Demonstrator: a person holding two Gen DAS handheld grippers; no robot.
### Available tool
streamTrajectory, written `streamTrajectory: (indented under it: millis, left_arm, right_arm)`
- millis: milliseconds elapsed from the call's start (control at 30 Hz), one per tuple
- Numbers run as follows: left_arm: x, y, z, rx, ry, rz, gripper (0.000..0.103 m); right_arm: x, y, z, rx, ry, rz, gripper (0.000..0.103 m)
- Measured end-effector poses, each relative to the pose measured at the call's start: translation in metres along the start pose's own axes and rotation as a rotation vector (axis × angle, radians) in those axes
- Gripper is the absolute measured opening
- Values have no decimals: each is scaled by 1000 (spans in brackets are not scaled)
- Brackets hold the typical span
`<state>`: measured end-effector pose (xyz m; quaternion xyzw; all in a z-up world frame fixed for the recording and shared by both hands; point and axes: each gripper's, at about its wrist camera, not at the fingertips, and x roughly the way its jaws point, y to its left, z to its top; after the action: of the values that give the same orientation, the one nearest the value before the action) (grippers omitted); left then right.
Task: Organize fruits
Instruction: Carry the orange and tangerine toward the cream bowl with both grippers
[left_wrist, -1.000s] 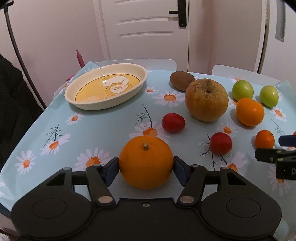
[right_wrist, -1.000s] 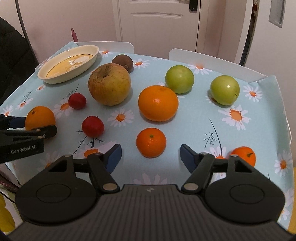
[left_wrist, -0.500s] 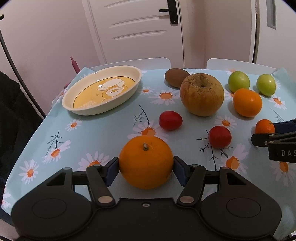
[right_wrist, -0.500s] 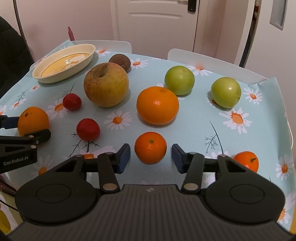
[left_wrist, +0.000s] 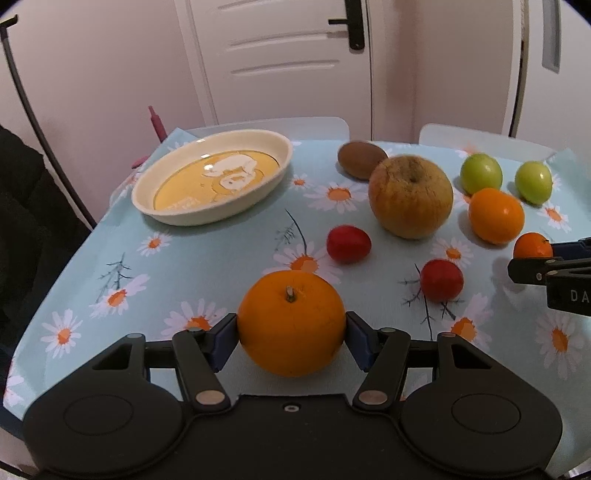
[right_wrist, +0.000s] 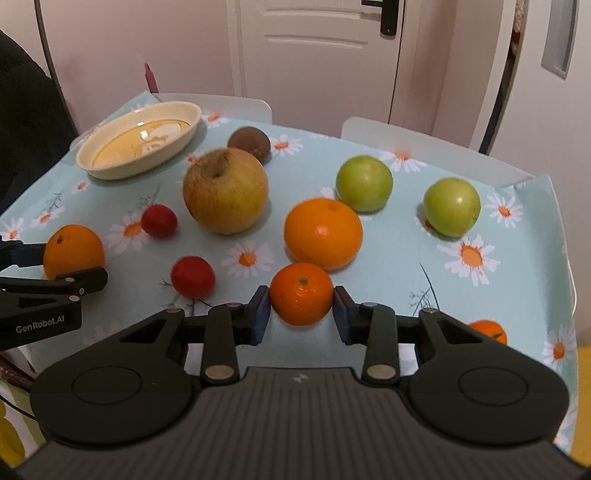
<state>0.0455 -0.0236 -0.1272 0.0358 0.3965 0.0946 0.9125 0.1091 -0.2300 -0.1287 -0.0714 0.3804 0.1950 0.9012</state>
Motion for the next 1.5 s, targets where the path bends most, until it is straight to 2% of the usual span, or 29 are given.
streamTrajectory:
  millis: [433,667,933,1100,1500]
  left_arm:
    - [-52,36,40,-34,-91,42,65]
    - [-50,70,74,-7,-113,27,65]
    - [-21,117,119,40,-133,-19,65]
    - [11,140,142,74,-136,-40,65]
    - [102,162,175,140,-105,-123,65]
  right_arm:
    - [-38,26,53,-36,-52,73,51]
    - [-38,58,95,-29,-67,74,51]
    - [-7,96,145,38,-81,106,51]
    - [26,114,171,66,-85,92,51]
    - [108,143,210,114,-55,44,51]
